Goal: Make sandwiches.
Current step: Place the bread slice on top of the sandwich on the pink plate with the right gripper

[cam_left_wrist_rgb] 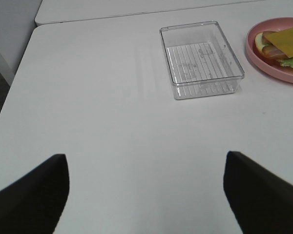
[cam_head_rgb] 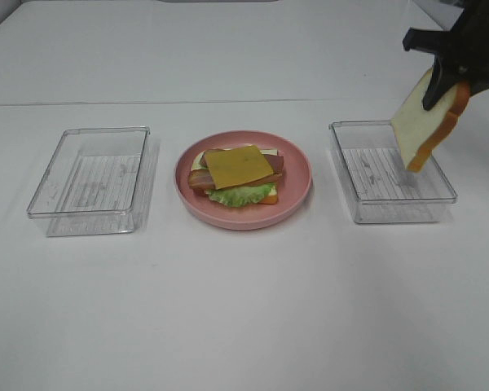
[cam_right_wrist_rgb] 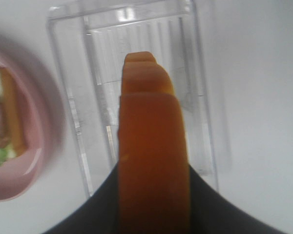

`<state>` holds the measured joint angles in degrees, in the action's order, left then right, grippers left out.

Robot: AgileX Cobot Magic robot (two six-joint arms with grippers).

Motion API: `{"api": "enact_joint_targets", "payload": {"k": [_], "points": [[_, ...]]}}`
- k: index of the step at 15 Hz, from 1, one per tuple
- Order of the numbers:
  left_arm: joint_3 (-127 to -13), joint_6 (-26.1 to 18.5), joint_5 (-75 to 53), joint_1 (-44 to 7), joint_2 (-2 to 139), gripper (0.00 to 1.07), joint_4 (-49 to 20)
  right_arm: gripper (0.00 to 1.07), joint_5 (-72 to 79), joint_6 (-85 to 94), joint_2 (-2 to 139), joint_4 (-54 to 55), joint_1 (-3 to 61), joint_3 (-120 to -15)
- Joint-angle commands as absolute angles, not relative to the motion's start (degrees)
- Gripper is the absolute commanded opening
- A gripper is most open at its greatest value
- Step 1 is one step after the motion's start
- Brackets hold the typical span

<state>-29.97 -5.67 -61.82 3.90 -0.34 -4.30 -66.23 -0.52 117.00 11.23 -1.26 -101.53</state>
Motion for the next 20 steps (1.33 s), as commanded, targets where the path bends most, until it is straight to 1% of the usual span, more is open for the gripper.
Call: {"api": "enact_joint_targets", "payload": {"k": [1,2,3,5,6,7,9,10,11,14,15,20], "points": [[-29.9,-5.8,-61.7,4.0,-1.0,0.79,-4.4,0.0,-67.4,3.2,113.0,18.6,-1.3,-101.5],[-29.9,-5.8,-61.7,4.0,-1.0,0.79,-4.4,0.0,-67.6,4.3,111.2,21.8,-1.1,-101.5],[-29.9,-5.8,-61.7,4.0,-1.0,0.79,-4.4,0.0,-68.2,4.7,108.7,23.5,0.5,-101.5],[-29.9,-5.8,-61.7,4.0,-1.0,0.79,-4.4,0.0,-68.5,4.7,107.6,23.7,4.0,-101.4],[-29.9,-5.8,-61.7,4.0,-1.0,0.79,-4.4,0.0,-68.4,4.6,107.4,24.3,6.9,-101.4],[-29.9,-5.8,-61.7,4.0,-1.0,0.79,-4.4,0.0,-66.7,4.2,107.9,25.8,11.5,-101.4],[-29.9,-5.8,-61.7,4.0,-1.0,0.79,-4.4,0.0,-61.8,3.6,108.1,27.7,16.6,-100.0],[-29.9,-5.8,-61.7,4.0,-1.0,0.79,-4.4,0.0,-60.3,3.2,108.1,28.3,17.6,-99.2],[-29.9,-5.8,-61.7,4.0,-1.0,0.79,-4.4,0.0,-55.9,2.8,109.1,30.9,21.2,-96.3],[-29.9,-5.8,-61.7,4.0,-1.0,0.79,-4.4,0.0,-51.7,2.9,111.8,32.6,24.1,-93.6],[-29.9,-5.8,-61.7,4.0,-1.0,0.79,-4.4,0.0,-48.4,3.1,115.3,33.3,26.2,-93.3],[-29.9,-5.8,-61.7,4.0,-1.0,0.79,-4.4,0.0,-42.0,3.2,121.4,34.8,26.6,-93.3]]}}
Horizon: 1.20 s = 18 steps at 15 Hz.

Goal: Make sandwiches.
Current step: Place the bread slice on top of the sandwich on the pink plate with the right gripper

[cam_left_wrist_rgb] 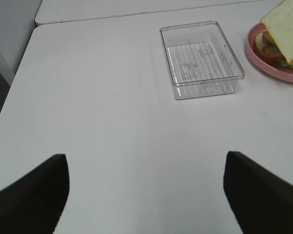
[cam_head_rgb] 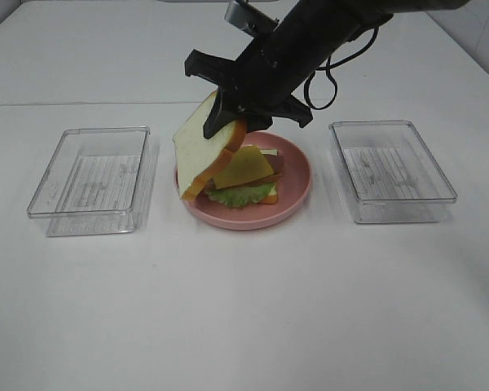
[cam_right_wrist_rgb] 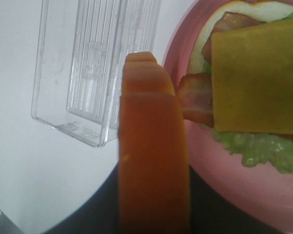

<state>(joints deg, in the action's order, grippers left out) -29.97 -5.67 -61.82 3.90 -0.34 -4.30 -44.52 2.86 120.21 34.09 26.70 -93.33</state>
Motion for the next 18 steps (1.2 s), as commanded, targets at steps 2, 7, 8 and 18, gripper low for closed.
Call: {"api": "enact_joint_targets", "payload": {"k": [2,7,8,18], "points": [[-29.9,-5.8,-61.7,4.0,-1.0,0.79,-4.4,0.0,-39.4,3.2,123.0,34.8,26.6,-93.3],[-29.9,-5.8,-61.7,4.0,-1.0,0.79,-4.4,0.0,-36.1,3.0,124.6,30.6,26.6,-93.3],[-29.9,-5.8,-61.7,4.0,-1.0,0.79,-4.4,0.0,-35.8,3.0,124.6,28.2,26.6,-93.3],[-29.9,-5.8,-61.7,4.0,-1.0,0.79,-4.4,0.44,-36.2,2.5,125.0,26.5,26.6,-93.3]]}}
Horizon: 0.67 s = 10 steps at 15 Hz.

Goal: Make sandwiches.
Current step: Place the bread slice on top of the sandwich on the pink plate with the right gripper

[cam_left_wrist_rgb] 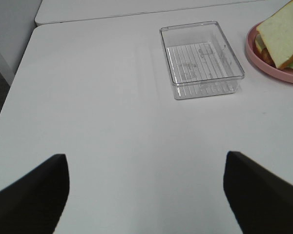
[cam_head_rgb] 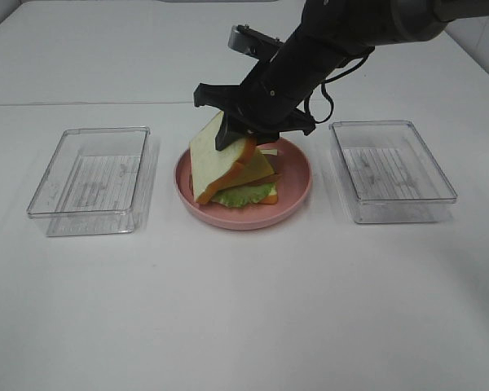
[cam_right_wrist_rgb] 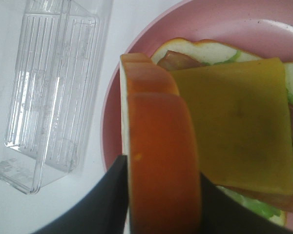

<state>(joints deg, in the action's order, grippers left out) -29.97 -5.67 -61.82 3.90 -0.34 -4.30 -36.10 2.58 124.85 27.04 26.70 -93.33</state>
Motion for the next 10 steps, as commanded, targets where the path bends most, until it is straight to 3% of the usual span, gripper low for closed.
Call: {"api": "enact_joint_targets", "payload": {"k": [1,6,10], "points": [[-29.9,-5.8,-61.7,4.0,-1.0,0.79,-4.4,0.52,-36.2,2.5,125.0,26.5,26.6,-93.3],[-29.9,-5.8,-61.7,4.0,-1.0,0.79,-4.4,0.79,-38.1,2.5,124.7,24.8,26.6,-93.4],[-29.9,-5.8,-61.7,4.0,-1.0,0.79,-4.4,0.8,-38.9,0.8,122.1,17.9,26.6,-93.4]]}}
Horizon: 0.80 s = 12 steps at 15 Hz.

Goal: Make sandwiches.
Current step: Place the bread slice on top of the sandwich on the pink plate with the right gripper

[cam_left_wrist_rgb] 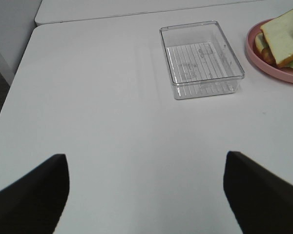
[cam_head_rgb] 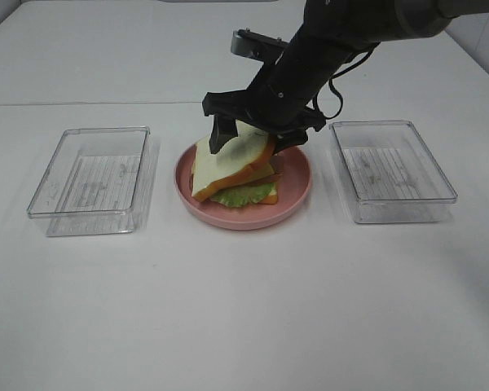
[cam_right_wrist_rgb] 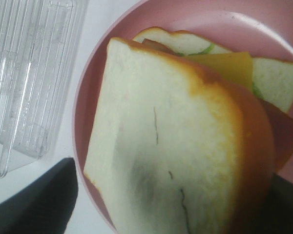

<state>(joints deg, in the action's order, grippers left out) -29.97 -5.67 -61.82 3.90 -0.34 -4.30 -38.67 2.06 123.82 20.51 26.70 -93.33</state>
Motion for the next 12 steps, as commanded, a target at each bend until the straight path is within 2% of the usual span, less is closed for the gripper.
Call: {"api": "enact_joint_targets", "payload": {"k": [1,3,5,9,12], "points": [[-29.9,-5.8,-61.7,4.0,-1.0,0.79,-4.4,0.8,-39.4,0.0,121.6,15.7,26.6,-93.4],[-29.9,-5.8,-61.7,4.0,-1.0,0.79,-4.4,0.8,-40.6,-1.3,121.4,12.3,26.6,-93.4],[-29.9,-5.8,-61.7,4.0,-1.0,0.79,-4.4,0.8,-42.1,-5.2,120.8,3.3,26.6,-93.4],[-29.9,-5.8,-61.7,4.0,-1.0,0.79,-4.4,0.8,-46.6,-5.2,118.2,-0.6,26.6,-93.4],[-29.9,-5.8,-61.7,4.0,-1.0,0.79,-4.4,0.8,-57.6,-5.0,112.0,-6.6,26.6,-93.4]]}}
